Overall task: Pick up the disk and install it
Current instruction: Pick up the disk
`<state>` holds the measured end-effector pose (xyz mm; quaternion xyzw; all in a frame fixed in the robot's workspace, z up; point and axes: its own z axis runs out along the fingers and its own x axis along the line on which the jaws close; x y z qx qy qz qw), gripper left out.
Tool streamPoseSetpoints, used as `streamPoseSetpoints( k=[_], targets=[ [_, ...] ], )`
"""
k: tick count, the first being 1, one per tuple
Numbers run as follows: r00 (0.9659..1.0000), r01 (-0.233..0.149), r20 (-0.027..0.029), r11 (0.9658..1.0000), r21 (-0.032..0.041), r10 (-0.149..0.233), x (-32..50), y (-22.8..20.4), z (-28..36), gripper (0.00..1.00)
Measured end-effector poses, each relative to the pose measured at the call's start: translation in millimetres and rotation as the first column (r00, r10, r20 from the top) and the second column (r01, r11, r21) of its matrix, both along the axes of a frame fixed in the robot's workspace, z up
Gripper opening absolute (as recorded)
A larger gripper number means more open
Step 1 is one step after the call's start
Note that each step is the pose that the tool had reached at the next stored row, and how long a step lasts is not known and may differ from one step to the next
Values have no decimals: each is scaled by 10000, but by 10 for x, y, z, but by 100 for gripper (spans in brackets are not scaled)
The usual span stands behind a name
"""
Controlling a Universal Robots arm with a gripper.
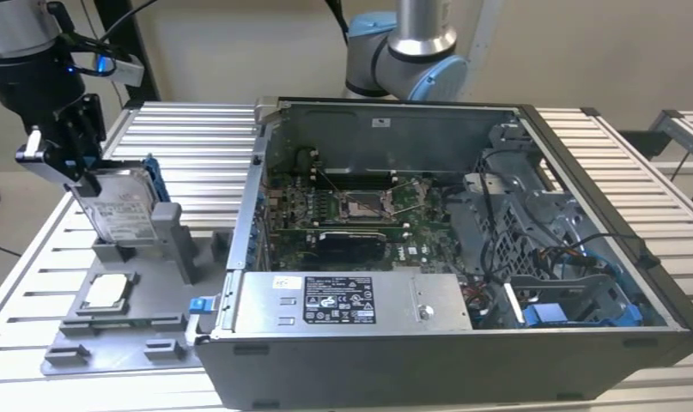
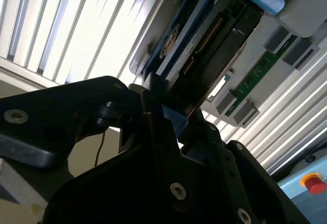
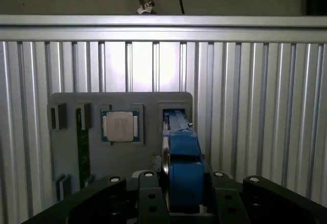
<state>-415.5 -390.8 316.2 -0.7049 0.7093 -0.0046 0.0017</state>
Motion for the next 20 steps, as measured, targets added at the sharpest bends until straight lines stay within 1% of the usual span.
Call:
streamPoseSetpoints(
  k=[5,9,20],
  targets=[
    [10000,-1,0,10000,0,1,0,0,70,0],
    [10000,-1,0,10000,0,1,0,0,110,0],
    [10000,0,-3,10000,-2,0,-1,0,127,0]
  ],
)
